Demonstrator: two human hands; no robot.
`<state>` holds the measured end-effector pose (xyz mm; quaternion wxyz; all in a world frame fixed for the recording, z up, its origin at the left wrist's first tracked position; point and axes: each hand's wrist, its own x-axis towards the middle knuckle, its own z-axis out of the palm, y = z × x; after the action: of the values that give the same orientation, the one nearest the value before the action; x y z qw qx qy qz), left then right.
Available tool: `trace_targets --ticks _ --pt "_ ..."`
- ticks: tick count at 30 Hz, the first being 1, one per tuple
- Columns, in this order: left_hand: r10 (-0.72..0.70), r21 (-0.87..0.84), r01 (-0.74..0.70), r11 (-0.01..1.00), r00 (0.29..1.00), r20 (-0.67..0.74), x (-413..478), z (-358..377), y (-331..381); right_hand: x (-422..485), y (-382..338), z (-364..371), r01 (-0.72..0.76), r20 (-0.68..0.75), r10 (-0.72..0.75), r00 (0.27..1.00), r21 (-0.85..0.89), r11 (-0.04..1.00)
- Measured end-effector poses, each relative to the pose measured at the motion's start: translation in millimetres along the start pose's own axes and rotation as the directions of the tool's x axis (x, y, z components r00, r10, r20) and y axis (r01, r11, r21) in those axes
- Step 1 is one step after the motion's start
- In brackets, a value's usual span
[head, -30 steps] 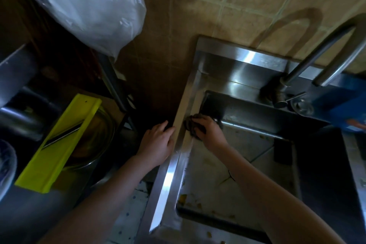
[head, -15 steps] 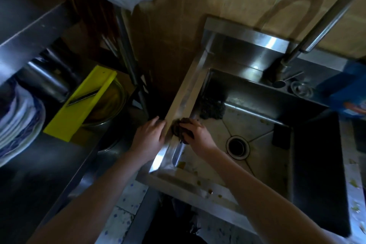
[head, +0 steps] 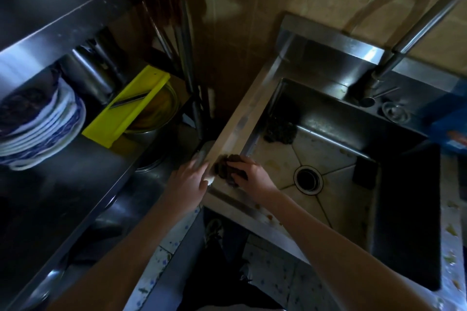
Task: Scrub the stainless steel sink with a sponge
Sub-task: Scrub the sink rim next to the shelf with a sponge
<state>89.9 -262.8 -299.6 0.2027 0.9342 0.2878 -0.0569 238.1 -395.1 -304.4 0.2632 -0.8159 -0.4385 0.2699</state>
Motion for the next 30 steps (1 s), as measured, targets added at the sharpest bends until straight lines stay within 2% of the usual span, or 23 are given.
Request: trace_targets --ticks 7,18,30 --pt "-0.039 -0.019 0.039 0.999 0.999 -0.012 -13.8 2.2 1.7 -19.2 -6.0 2.9 0.06 0.03 -0.059 0.998 -0.034 0.998" --pt "-0.024 -0.05 0.022 0.998 0.999 -0.031 -27.1 4.0 16.8 -54.3 23.2 -12.5 0.178 0.157 -0.143 0.977 -0.236 0.955" --pt "0.044 0.038 -0.046 0.998 0.997 0.064 -30.3 17.4 50.5 -139.8 77.7 -46.7 0.062 0.045 -0.051 0.998 -0.287 0.956"
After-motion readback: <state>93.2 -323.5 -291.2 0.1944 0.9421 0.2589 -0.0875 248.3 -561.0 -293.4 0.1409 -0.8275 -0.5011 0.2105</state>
